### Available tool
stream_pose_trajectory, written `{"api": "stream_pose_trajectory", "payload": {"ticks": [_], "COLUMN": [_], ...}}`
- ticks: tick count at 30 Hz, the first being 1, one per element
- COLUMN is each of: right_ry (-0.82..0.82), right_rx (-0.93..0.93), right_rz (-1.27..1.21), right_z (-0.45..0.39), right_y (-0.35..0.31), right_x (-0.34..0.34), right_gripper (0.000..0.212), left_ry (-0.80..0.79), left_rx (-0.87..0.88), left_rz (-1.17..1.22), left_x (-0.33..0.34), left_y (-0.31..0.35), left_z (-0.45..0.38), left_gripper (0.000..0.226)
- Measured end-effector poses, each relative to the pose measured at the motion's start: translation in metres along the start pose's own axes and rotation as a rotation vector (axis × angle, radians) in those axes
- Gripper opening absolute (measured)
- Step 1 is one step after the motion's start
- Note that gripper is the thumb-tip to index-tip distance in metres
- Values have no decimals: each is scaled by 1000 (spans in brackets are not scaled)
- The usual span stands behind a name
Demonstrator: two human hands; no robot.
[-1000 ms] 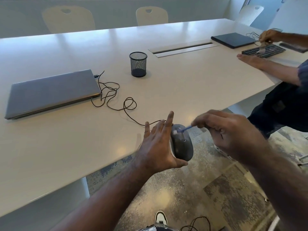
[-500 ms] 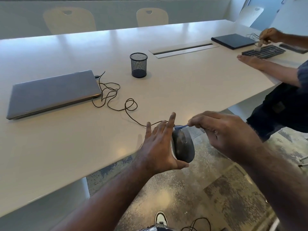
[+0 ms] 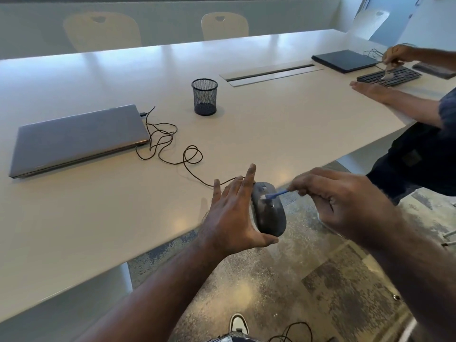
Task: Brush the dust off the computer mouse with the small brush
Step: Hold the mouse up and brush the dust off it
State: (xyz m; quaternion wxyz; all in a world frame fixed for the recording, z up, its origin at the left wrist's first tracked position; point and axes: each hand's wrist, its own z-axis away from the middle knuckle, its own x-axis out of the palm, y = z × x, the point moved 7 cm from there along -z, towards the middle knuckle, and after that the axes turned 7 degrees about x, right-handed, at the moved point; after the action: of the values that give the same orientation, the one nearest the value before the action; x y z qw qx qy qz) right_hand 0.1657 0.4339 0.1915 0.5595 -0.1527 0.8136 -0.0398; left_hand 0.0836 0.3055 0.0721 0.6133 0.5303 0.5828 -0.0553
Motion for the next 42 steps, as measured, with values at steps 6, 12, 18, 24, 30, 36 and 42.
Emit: {"api": "stream_pose_trajectory", "payload": {"ticks": [6, 12, 18, 24, 30, 36, 42], "right_ry": [13, 74, 59, 41, 99, -14, 57], "right_rx": [49, 64, 33, -10, 4, -68, -80], "right_rz": [-61, -52, -70, -29, -64, -22, -56], "right_z": [5, 4, 5, 6, 6, 9, 13], "right_y": [15, 12, 14, 5, 14, 7, 11], "right_x": [-6, -4, -6, -1, -8, 1, -3], "right_gripper": [34, 33, 33, 33, 31, 30, 26], "left_ry": [19, 43, 33, 46, 41, 69, 75], "left_rx": [-10, 0, -12, -9, -17, -30, -46], "left_rz": [26, 39, 21, 25, 36, 45, 48], "left_x": [-1, -2, 0, -2, 0, -5, -6], "left_y": [-5, -4, -9, -9, -12, -16, -19], "left_z": [4, 3, 4, 2, 3, 3, 3], "left_gripper": [145, 143, 145, 144, 145, 146, 144]}}
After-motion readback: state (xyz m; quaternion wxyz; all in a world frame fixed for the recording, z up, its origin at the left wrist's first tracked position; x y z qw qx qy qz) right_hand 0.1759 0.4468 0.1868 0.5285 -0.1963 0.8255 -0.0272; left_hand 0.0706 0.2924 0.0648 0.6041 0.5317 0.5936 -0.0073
